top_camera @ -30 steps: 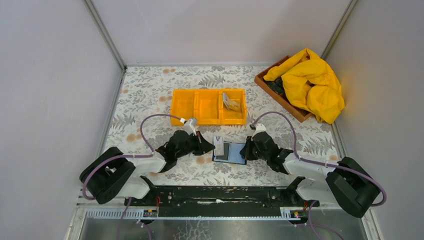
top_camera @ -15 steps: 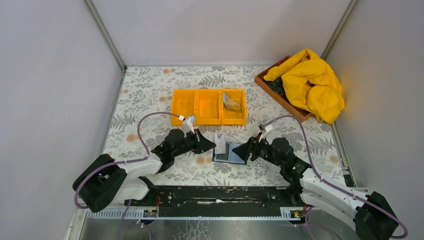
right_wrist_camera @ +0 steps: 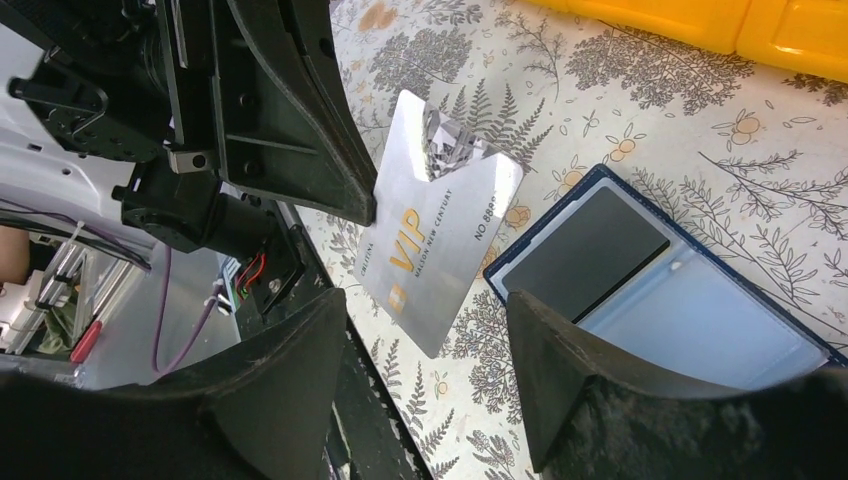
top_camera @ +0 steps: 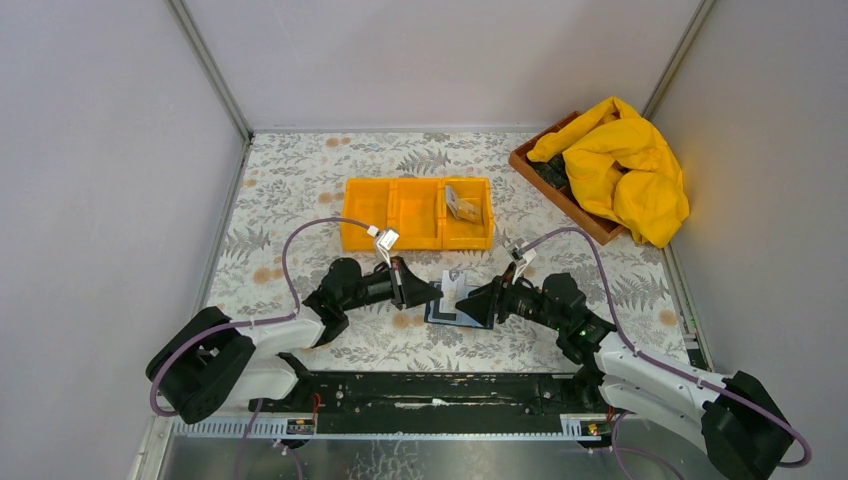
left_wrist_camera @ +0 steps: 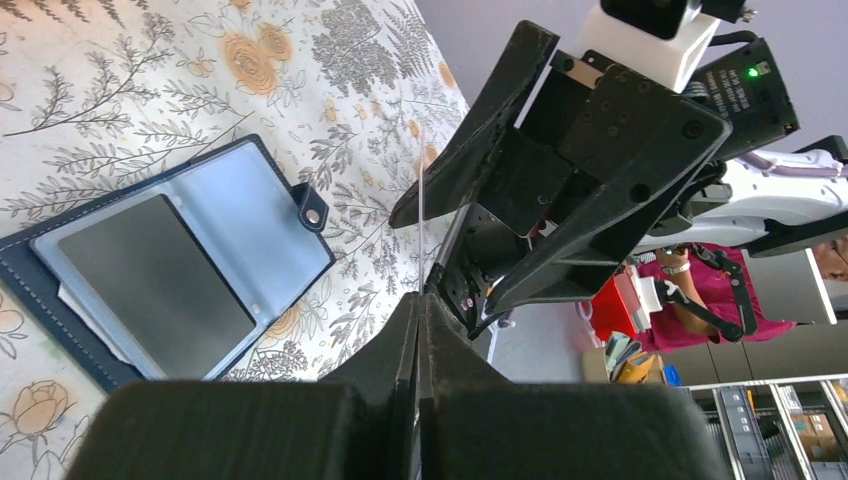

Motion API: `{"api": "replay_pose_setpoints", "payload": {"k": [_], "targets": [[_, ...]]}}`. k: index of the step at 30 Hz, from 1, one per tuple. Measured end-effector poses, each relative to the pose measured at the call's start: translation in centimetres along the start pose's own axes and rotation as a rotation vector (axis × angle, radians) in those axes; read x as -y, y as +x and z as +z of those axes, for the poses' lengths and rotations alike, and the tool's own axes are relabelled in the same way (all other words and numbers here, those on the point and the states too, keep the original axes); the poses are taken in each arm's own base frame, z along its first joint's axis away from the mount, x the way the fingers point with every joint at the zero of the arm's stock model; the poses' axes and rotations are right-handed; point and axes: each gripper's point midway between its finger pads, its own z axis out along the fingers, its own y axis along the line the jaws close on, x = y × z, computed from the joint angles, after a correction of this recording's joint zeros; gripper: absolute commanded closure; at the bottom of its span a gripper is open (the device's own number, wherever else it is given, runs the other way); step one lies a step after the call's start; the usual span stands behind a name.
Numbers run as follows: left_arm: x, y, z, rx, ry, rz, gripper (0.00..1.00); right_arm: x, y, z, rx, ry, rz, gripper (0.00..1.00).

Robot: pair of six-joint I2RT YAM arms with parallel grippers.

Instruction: Take the credit cards out of the card holder

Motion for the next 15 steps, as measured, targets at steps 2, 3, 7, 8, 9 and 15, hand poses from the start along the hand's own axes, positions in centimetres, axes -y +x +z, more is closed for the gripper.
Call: {"api": "replay_pose_setpoints", "payload": {"k": [2, 3, 7, 8, 9, 15], "targets": [[0.4, -0.1, 0.0, 0.000, 0.016, 0.004, 1.00, -0.1, 0.1, 0.0, -0.004, -0.008, 0.000, 0.36], [0.5, 0.0, 0.0, -0.002, 0.022, 0.003, 1.00, -0.2, 0.1, 0.0, -0.004, -0.010, 0.000, 0.38], [0.9, 0.1, -0.1, -0.009, 0.044, 0.000, 1.00, -0.7, -0.1, -0.1, 0.000, -0.032, -0.002, 0.48], [1.0, 0.1, -0.2, -0.010, 0.051, -0.001, 1.00, -1.0, -0.2, -0.1, 0.000, -0.048, -0.004, 0.51], [1.1, 0.1, -0.1, -0.012, 0.058, -0.003, 1.00, -1.3, -0.3, -0.1, 0.002, -0.065, -0.006, 0.53], [1.6, 0.4, -0.1, -0.016, 0.113, -0.040, 1.00, -2.2, -0.4, -0.2, -0.004, -0.117, 0.000, 0.74]]}}
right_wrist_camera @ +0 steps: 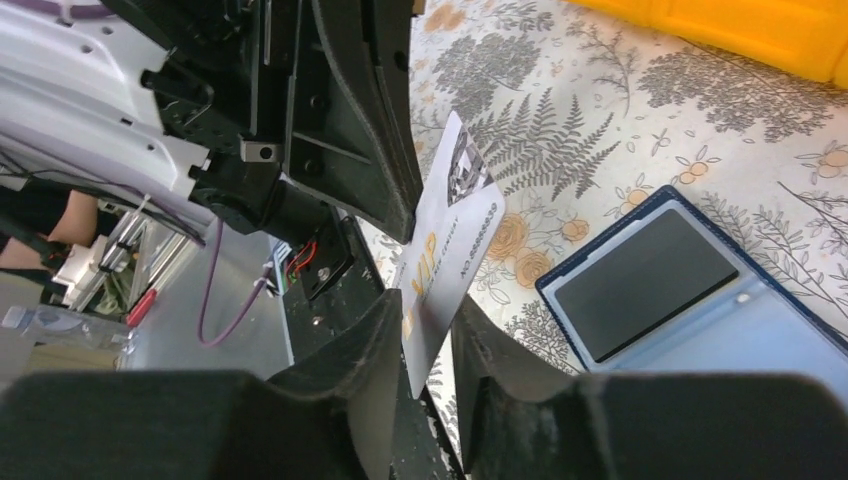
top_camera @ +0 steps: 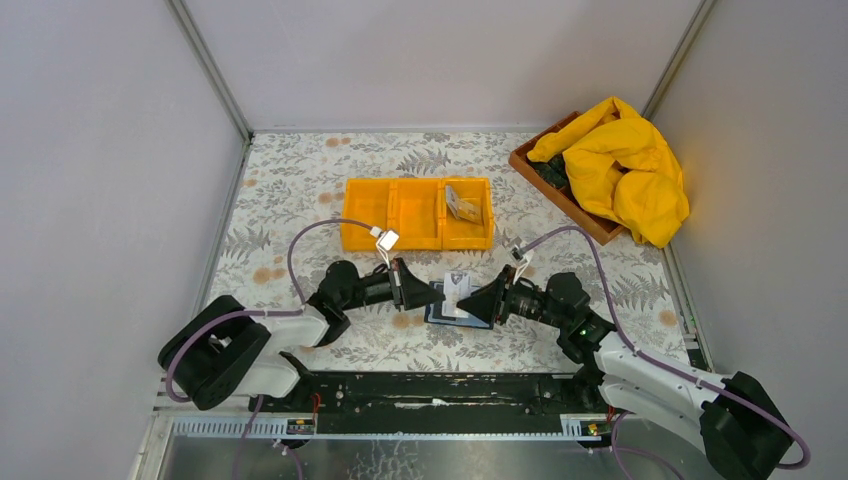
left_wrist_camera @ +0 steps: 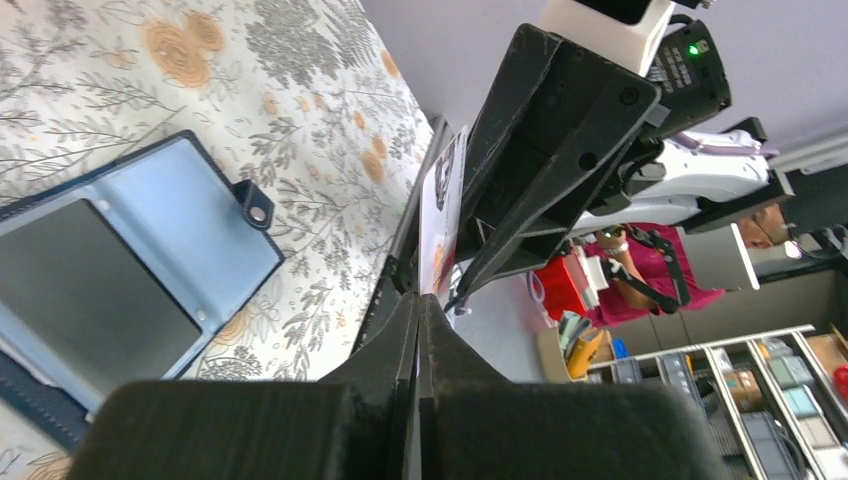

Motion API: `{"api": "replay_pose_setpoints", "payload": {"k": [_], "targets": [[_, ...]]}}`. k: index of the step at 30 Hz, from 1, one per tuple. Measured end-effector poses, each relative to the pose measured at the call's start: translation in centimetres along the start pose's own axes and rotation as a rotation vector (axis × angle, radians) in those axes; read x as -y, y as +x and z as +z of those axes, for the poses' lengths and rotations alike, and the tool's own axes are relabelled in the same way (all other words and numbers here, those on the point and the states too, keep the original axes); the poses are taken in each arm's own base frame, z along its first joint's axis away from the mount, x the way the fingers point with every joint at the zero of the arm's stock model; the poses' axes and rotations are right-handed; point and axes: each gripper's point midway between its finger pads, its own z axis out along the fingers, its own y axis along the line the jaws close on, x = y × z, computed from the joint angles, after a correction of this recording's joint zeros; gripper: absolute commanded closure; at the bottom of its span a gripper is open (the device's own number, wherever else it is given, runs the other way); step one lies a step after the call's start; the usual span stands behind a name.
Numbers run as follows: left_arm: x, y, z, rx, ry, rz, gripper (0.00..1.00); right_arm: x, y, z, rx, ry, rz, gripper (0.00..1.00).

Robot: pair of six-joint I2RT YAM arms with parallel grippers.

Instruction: Take the credit cards out of the card holder

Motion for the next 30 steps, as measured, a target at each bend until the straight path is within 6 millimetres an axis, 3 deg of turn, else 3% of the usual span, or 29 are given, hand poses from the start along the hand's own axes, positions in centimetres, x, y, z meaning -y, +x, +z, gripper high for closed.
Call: {"api": "replay_pose_setpoints", "payload": {"k": [7, 9, 13, 17, 22, 27, 30], "targets": [[0.8, -0.2, 0.2, 0.005, 0.046, -0.007, 1.00, -1.2, -0.1, -0.2, -0.004, -0.057, -0.006, 0.99], [0.9, -0.3, 0.2, 0.007, 0.055, -0.003, 0.97, -1.4, -0.1, -0.3, -0.002, -0.064, -0.009, 1.00], [1.1, -0.4, 0.2, 0.012, 0.064, 0.010, 0.63, -1.6, -0.2, -0.4, -0.001, -0.075, -0.014, 1.00], [1.3, -0.1, -0.3, 0.018, 0.076, 0.052, 0.48, -2.6, 0.6, -0.6, -0.048, -0.134, -0.016, 1.00], [2.4, -0.2, -0.6, 0.017, 0.114, 0.122, 0.46, -3.9, 2.1, -1.2, -0.130, -0.222, -0.007, 1.00], [3.5, 0.1, -1.0, -0.010, 0.161, 0.173, 0.55, -5.2, 3.0, -1.9, -0.185, -0.300, -0.014, 1.00], [4.0, 0.4, -1.0, -0.040, 0.185, 0.196, 0.55, -5.4, 3.4, -2.2, -0.205, -0.316, -0.014, 1.00]]}}
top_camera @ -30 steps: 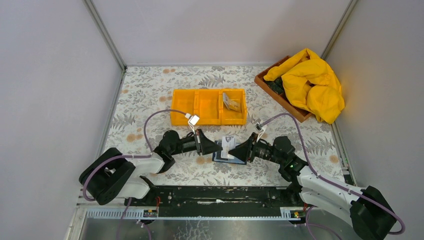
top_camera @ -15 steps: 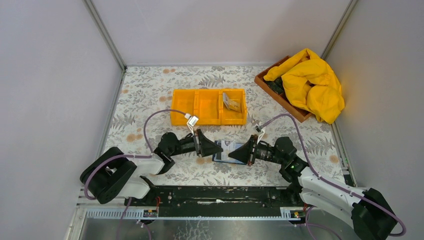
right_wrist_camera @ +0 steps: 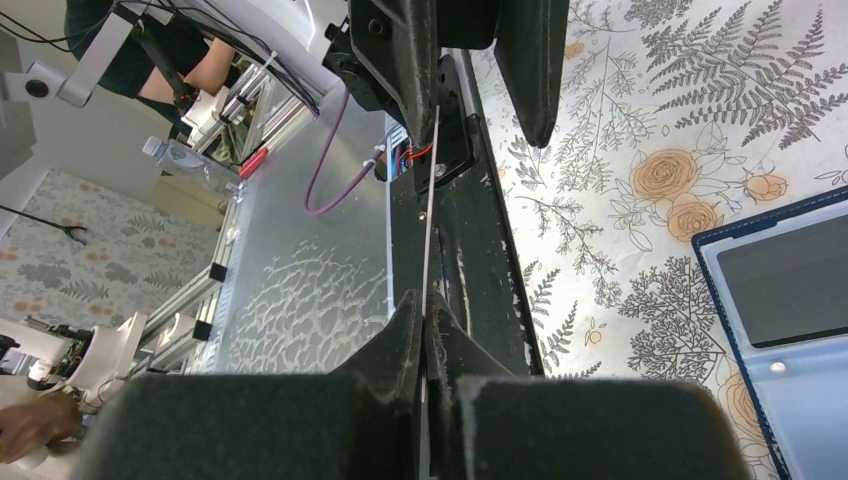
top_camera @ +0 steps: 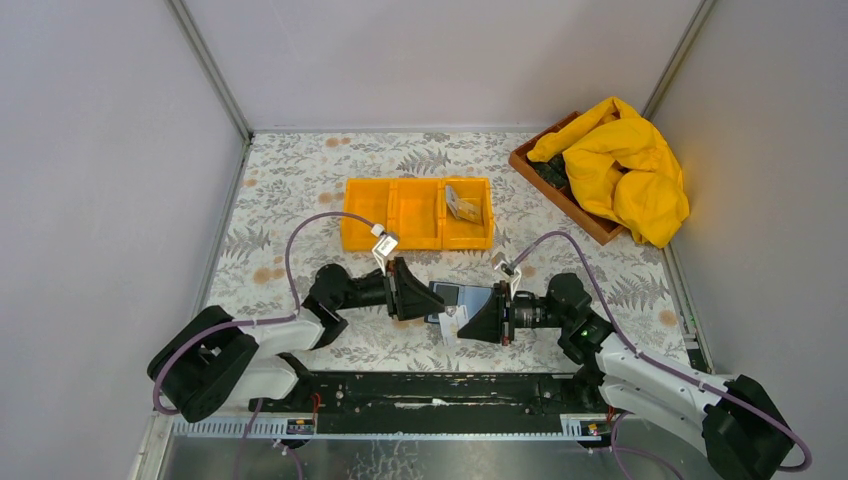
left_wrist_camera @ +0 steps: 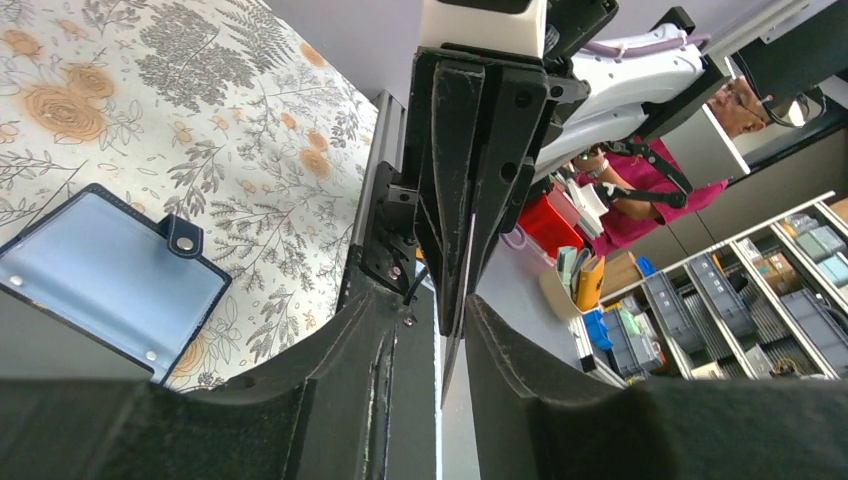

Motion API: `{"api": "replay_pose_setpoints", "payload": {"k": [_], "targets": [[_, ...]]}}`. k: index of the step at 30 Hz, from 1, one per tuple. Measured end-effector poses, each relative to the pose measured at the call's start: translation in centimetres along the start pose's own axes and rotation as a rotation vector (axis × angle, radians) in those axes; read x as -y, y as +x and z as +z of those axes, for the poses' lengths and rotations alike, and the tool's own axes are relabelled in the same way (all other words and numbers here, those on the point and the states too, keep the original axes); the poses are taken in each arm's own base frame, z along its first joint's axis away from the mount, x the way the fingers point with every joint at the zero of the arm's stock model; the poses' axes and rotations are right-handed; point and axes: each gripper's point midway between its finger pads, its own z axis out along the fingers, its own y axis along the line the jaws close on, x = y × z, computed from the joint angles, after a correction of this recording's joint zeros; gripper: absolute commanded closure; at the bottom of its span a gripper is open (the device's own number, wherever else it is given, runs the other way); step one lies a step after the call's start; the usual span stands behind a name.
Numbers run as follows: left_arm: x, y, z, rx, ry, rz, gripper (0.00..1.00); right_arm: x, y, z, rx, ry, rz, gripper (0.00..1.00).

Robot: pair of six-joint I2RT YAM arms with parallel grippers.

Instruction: Take the credit cards out of the card holder

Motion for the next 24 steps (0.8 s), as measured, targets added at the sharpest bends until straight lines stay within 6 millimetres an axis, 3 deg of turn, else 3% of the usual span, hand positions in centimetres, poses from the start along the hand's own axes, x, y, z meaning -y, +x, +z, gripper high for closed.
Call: {"api": "replay_pose_setpoints", "payload": {"k": [17, 19, 24], "targets": [[1.0, 1.4, 0.8, -0.097, 0.058, 0.008, 0.60, -0.1, 0.5, 0.0, -0.038, -0.007, 0.012, 1.00], [1.2, 1.9, 1.2, -0.118, 0.066, 0.005, 0.66, -0.2, 0.2, 0.1, -0.036, -0.008, 0.008, 1.00], [1.3, 2.2, 1.5, -0.136, 0.073, 0.009, 0.92, -0.1, -0.2, 0.2, -0.031, -0.002, 0.004, 1.00]]}}
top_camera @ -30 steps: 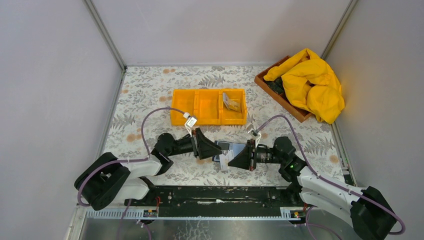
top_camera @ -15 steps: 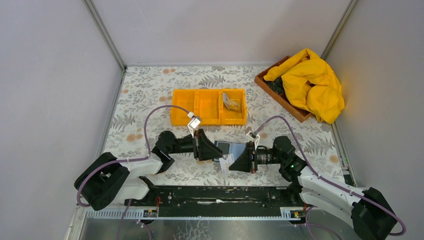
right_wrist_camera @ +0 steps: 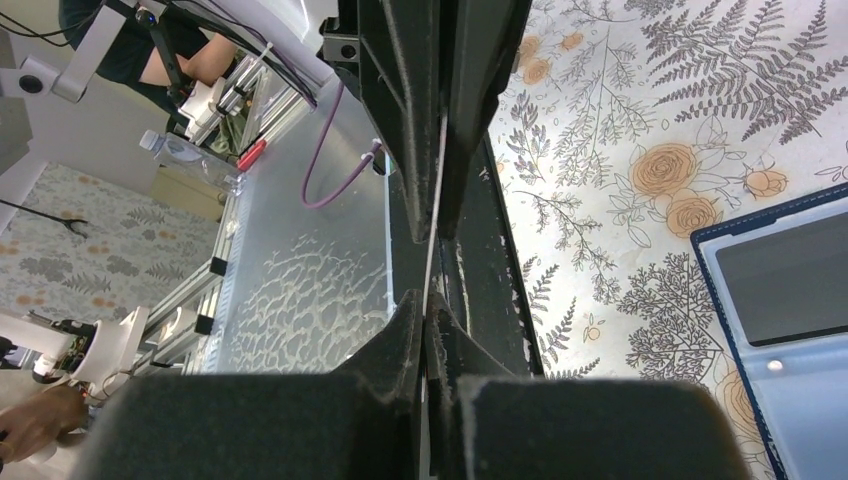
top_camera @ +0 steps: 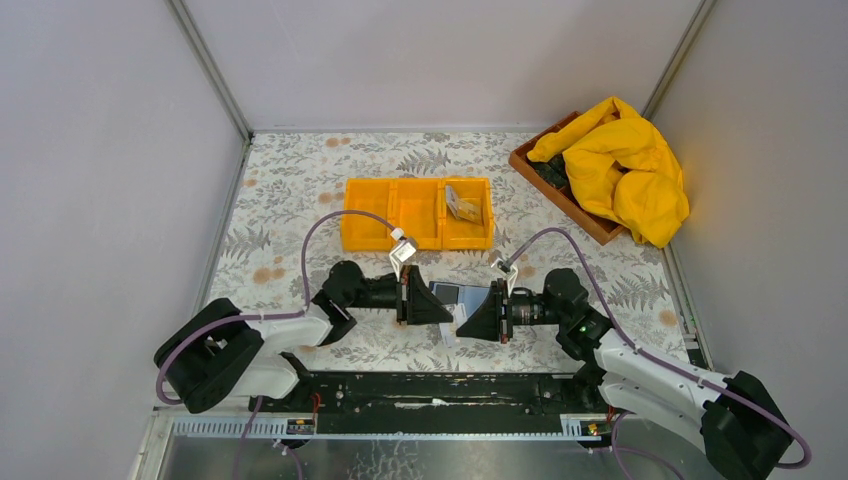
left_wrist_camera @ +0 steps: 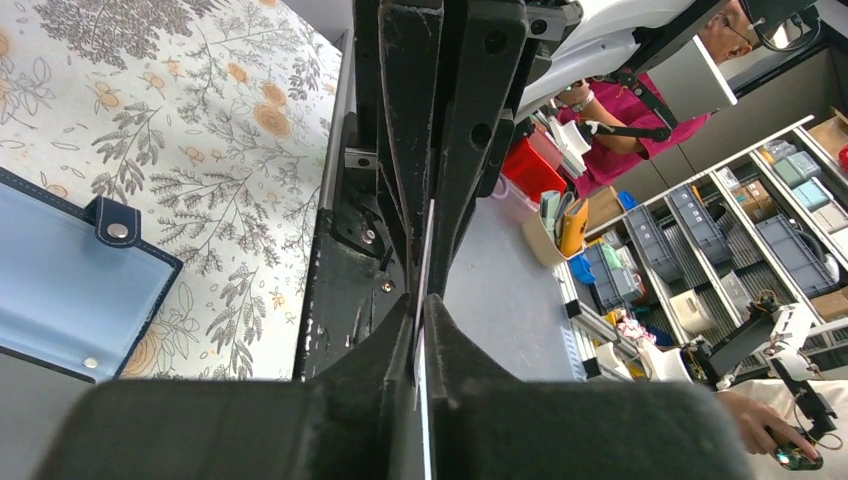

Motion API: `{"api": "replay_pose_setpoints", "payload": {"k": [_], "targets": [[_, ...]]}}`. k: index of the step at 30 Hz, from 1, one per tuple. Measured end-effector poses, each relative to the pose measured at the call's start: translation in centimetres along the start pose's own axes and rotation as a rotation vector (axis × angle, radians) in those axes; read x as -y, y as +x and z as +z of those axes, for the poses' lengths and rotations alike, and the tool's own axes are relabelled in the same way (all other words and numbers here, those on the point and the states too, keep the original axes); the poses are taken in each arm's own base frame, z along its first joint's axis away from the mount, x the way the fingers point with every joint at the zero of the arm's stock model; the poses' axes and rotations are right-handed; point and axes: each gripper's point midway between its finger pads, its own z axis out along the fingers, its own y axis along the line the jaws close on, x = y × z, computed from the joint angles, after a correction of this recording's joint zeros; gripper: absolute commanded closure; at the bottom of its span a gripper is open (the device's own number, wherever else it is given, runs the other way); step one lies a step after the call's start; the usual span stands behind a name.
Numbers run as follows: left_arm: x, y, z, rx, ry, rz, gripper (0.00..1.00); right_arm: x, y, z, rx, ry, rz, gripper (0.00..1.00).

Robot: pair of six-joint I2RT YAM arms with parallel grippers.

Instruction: Take the credit cards out of the card holder

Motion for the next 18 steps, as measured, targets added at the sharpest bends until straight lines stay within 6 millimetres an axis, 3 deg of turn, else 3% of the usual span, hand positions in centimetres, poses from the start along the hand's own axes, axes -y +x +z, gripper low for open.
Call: {"api": "replay_pose_setpoints", "payload": {"k": [3, 7, 18], "targets": [[0.01, 0.10, 0.01, -0.005, 0.001, 0.001, 0.92, 0.21, 0.18, 0.01, -0.006, 0.008, 0.008, 1.00], [-0.08, 0.08, 0.04, -0.008, -0.003, 0.007, 0.77, 0.35, 0.18, 0.02, -0.004, 0.015, 0.010, 1.00], [-0.33, -0.17, -0.08, -0.011, -0.043, 0.022, 0.78, 0.46, 0.09, -0.04, 0.001, 0.023, -0.010, 1.00]]}}
